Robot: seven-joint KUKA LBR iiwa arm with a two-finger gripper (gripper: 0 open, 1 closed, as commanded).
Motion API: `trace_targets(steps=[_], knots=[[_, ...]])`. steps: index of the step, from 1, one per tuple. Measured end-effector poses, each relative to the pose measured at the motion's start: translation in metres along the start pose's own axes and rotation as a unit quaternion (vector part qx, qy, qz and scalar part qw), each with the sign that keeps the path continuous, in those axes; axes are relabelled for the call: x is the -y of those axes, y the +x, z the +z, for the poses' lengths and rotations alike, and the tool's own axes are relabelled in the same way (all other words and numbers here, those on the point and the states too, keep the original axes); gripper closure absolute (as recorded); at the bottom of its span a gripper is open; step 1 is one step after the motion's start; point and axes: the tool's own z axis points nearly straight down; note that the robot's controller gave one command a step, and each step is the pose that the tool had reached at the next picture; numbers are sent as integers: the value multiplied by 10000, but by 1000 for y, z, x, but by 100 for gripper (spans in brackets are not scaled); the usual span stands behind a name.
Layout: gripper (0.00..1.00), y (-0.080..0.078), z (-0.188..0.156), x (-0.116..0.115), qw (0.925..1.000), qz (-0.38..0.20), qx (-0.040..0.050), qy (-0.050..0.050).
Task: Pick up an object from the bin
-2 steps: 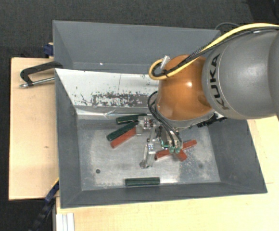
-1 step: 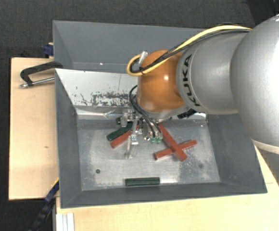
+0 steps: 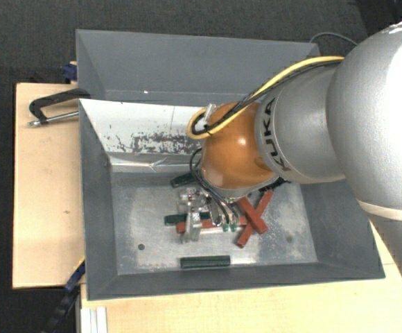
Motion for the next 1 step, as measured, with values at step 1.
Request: trace_targets(steps=[1], knots=[[100,0,0,0,10000,3,0,-1]])
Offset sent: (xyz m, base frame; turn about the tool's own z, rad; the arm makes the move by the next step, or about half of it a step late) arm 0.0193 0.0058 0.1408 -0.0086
